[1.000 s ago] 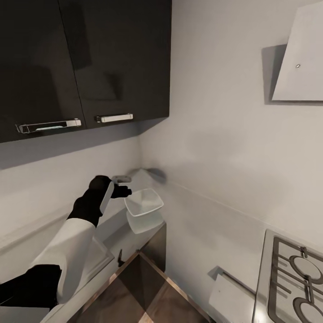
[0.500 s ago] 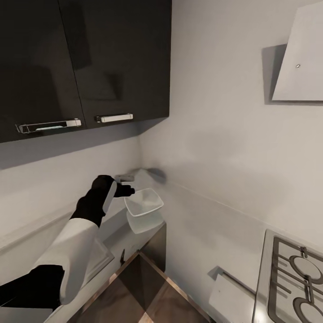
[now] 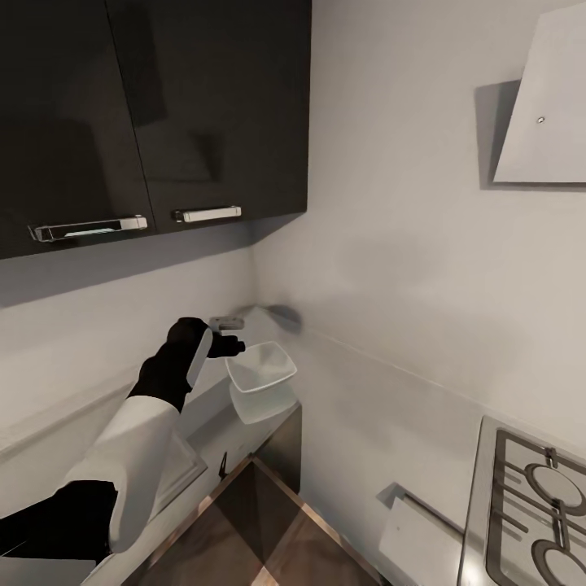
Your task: In the kitchen, take the Vidalia onion out of the sink, dice it on the chopping board with the paring knife, put the diced onion into the bowl on the countertop, then place both the paring knife and the chopping board into the sink.
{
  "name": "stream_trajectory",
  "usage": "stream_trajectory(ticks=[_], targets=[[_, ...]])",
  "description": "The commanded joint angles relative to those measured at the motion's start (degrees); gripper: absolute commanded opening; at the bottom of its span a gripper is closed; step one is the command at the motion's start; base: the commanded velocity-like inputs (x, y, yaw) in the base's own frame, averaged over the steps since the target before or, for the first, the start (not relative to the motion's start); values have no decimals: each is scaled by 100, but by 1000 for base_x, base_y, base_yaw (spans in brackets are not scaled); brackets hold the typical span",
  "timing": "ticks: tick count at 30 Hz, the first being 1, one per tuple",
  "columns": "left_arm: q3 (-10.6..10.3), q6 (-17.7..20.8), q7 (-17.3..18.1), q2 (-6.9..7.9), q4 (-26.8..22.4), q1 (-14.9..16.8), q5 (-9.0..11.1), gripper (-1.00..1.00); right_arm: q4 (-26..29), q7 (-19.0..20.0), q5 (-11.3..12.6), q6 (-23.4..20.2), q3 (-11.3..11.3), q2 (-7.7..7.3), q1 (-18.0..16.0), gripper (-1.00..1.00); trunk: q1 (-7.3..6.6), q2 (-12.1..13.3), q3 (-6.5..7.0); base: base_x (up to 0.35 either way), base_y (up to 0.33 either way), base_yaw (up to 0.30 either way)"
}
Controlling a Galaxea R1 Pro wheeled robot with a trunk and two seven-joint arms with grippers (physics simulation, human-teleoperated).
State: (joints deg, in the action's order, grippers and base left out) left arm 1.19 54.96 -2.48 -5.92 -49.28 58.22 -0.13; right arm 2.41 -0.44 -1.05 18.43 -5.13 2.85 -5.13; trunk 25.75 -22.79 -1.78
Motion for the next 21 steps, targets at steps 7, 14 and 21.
stream_trajectory(ticks=[7,14,21], targets=[[12,23,-24,-5,-7,5,0,100,-131,-98,-9,-132,-24,-5,-1,100,4,-13,-14,0,0,0],[12,21,-24,-5,-3,5,4,100,-143,-106,-2,-591,-23,-11,9,100,4,-13,-14,0,0,0],[11,22,-24,-12,-15,5,0,100,-145,-118,10,-951,-17,-80,27,100,4,-13,-14,0,0,0]])
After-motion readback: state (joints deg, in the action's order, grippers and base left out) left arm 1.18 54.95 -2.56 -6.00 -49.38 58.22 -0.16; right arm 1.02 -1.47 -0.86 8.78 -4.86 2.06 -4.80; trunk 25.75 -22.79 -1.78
